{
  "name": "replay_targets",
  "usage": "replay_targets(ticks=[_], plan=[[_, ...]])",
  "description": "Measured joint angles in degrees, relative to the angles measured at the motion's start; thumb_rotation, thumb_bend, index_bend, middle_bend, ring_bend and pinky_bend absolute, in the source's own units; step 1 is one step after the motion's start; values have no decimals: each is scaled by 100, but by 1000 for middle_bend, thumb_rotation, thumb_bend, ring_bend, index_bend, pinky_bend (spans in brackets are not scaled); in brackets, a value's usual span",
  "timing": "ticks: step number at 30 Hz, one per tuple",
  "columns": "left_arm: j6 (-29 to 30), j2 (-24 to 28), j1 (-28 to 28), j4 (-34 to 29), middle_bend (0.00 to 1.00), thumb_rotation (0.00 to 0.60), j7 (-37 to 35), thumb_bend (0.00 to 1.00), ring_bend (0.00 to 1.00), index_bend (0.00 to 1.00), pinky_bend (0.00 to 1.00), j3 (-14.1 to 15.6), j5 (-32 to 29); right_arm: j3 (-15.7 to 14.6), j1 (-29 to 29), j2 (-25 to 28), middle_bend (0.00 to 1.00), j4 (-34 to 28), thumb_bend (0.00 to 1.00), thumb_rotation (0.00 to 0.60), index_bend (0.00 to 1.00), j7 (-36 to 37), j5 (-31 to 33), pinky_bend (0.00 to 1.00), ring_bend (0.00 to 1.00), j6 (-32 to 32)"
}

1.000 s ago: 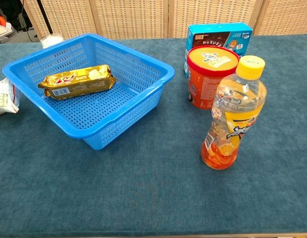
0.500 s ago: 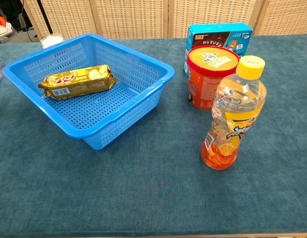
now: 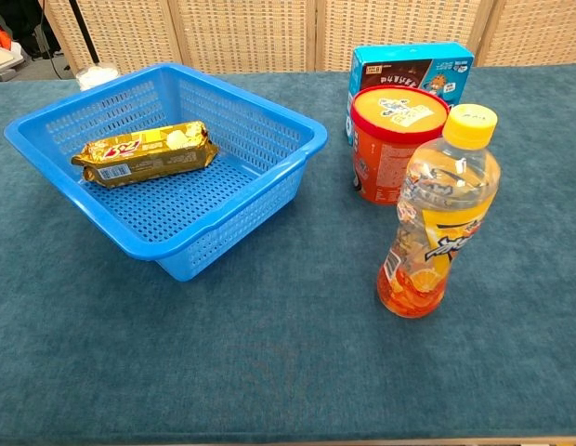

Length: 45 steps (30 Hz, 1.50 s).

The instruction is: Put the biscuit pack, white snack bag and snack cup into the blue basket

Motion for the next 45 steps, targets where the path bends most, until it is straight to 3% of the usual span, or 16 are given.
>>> replay_targets(ticks=[18, 22, 24, 26, 29, 37, 45], plan=[[231, -511, -625, -1717, 457, 600, 1422, 379, 446, 863, 438, -31, 577, 59, -41, 107, 0, 4, 180, 600, 105, 248, 50, 81, 0, 98], [74, -557, -707, -1881, 408, 600, 1589, 367, 435, 842, 438, 43, 576, 61, -54, 124, 0, -13, 182, 600, 105, 270, 46, 81, 0, 118], [-49, -572, -747, -1922, 333, 600, 1672, 356, 375, 788, 436, 70, 512, 63, -55, 128, 0, -17, 180, 600, 105, 269, 46, 81, 0, 120], [-181, -572, -779, -1944, 150, 600, 1719, 323, 205, 634, 383, 101, 436, 62, -57, 130, 0, -24, 180, 600, 106, 267, 44, 81, 0, 122], [-417, -525, -818, -2001, 1, 600, 1826, 276, 23, 401, 260, 146, 251, 63, -58, 129, 0, -26, 182, 600, 105, 262, 49, 81, 0, 120], [-696, -478, -889, -2083, 0, 600, 1964, 232, 0, 68, 137, 135, -239, 60, -50, 114, 0, -13, 177, 600, 105, 240, 55, 81, 0, 94], [-632, -432, -809, -2108, 0, 600, 1608, 217, 0, 31, 114, 168, -232, 61, -58, 117, 0, -7, 178, 600, 105, 231, 51, 81, 0, 109]])
